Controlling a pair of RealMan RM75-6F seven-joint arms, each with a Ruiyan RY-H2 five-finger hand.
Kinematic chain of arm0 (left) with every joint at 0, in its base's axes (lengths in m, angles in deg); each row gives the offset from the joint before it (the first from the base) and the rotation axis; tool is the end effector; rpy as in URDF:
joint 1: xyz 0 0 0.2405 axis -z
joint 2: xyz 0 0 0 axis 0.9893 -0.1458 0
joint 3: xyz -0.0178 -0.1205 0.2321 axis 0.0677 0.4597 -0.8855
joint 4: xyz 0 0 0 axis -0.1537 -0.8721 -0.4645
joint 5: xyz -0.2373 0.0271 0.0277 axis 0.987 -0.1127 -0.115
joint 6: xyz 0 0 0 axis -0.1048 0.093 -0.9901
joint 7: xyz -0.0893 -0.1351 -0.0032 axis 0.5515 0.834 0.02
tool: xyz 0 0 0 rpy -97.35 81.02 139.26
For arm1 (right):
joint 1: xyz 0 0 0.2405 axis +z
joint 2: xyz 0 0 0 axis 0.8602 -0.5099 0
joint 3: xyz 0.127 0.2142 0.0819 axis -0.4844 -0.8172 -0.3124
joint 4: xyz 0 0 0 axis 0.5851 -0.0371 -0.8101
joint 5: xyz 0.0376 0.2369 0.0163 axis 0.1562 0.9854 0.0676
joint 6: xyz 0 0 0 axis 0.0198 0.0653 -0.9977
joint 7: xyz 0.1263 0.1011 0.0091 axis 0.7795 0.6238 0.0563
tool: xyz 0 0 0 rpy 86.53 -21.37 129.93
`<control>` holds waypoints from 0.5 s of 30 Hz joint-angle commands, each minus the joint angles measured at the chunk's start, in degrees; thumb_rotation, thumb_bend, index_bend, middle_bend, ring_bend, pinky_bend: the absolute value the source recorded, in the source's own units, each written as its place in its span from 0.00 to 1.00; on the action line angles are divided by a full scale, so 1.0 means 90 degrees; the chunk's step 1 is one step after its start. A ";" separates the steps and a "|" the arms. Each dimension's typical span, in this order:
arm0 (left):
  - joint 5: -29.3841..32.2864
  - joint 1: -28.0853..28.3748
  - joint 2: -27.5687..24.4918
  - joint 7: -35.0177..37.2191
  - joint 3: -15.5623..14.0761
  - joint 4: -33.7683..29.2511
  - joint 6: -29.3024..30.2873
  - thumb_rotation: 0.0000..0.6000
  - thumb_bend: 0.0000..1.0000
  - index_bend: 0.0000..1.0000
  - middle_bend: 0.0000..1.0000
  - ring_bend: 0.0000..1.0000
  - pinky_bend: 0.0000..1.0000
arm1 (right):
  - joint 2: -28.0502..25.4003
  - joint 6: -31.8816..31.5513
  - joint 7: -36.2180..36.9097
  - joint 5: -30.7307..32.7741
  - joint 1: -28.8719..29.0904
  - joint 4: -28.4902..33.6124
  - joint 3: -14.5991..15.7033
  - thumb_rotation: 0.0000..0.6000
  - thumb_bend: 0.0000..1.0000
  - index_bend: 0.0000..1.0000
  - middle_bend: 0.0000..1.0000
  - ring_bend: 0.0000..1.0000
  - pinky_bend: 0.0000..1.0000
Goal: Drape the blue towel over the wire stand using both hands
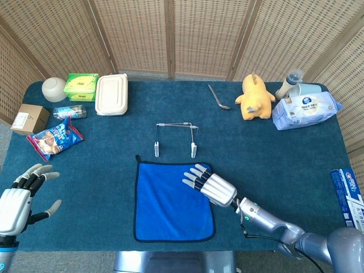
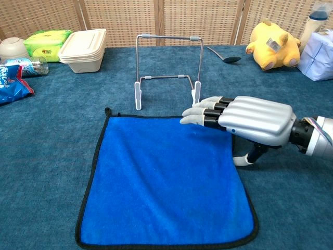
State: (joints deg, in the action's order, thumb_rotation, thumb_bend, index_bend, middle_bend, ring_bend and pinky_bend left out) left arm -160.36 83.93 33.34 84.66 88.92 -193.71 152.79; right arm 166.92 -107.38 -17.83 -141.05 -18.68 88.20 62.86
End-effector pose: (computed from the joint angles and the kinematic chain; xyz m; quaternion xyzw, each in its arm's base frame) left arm -0.2480 0.1732 0.1273 -0.5796 -0.4139 -0.4652 0.5258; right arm -0.1802 -0.3116 -0.0936 0.8644 -0.1628 0.3969 0.2622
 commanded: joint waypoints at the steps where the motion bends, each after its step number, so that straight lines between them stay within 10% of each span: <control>1: 0.0008 -0.0012 -0.0001 0.0013 -0.0001 0.0011 0.0017 1.00 0.34 0.29 0.23 0.17 0.23 | 0.0047 0.0019 -0.0002 0.0011 0.0035 -0.0009 0.0003 1.00 0.25 0.05 0.07 0.00 0.00; 15: -0.0003 -0.0077 -0.0034 0.0131 -0.0022 0.0086 0.0118 1.00 0.34 0.29 0.23 0.17 0.23 | 0.0428 -0.0021 0.0035 0.0126 0.0146 -0.0227 -0.0049 1.00 0.43 0.16 0.10 0.01 0.02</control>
State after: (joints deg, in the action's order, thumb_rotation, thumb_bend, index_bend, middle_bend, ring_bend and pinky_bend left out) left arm -160.35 83.27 33.07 85.80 88.73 -192.96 153.80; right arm 170.66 -107.47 -17.58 -139.98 -17.40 86.28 62.43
